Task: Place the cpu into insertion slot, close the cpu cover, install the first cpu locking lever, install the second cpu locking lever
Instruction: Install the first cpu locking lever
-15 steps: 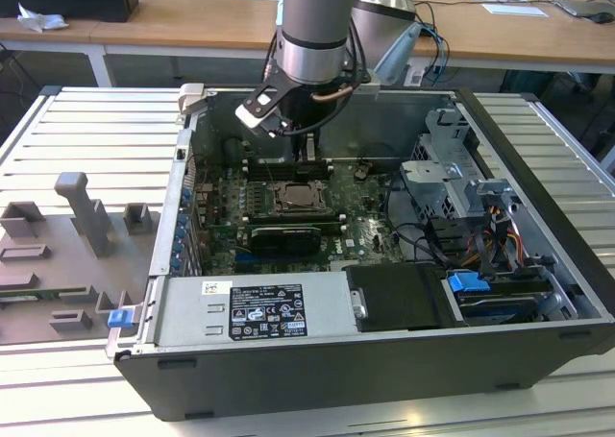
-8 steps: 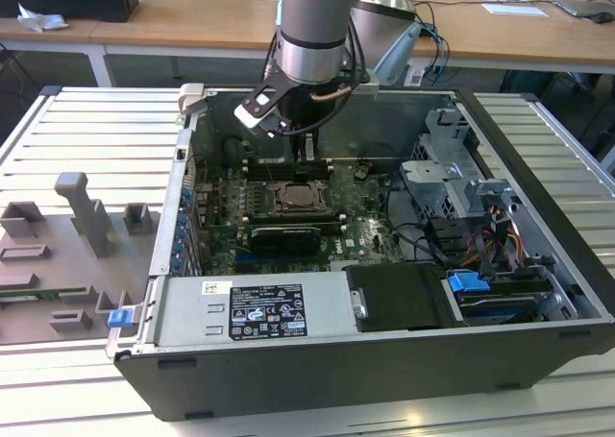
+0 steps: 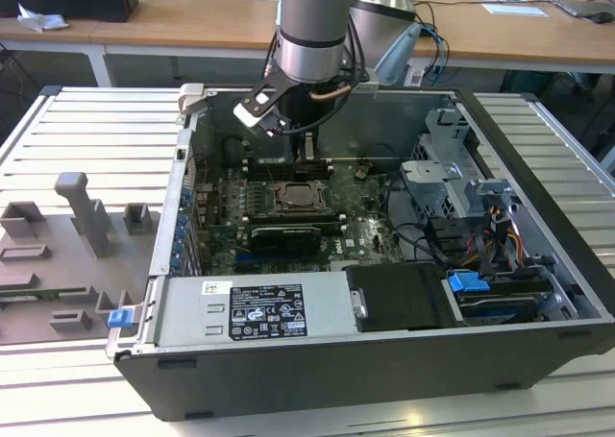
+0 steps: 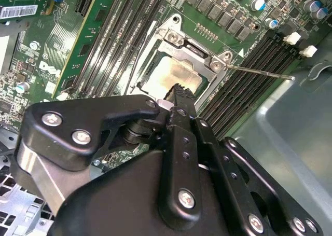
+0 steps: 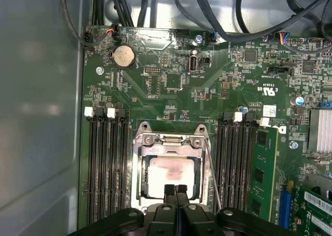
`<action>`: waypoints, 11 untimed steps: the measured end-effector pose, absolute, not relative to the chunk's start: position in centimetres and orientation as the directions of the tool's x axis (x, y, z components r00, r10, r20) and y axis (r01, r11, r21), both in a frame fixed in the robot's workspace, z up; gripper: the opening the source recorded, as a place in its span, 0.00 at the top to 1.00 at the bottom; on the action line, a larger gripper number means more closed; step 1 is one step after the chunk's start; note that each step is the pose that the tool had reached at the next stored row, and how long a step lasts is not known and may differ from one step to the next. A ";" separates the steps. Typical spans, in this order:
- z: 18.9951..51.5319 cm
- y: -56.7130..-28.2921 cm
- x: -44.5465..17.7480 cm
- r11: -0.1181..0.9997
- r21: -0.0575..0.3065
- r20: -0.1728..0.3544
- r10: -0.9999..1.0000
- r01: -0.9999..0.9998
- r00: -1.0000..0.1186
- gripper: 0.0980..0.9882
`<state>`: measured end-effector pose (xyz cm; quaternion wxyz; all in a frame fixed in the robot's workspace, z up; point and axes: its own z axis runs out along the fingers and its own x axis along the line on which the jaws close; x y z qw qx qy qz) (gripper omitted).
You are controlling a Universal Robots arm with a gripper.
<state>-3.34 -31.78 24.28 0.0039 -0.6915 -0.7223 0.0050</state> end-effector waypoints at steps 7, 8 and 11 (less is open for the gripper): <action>24.9 -31.8 -3.3 0.043 -0.012 -0.001 0.999 0.999 -0.043 0.99; 25.0 -31.8 -3.3 0.043 -0.012 -0.001 0.999 0.999 -0.043 0.99; 25.9 -31.8 -3.3 0.043 -0.012 -0.001 0.999 0.999 -0.043 0.99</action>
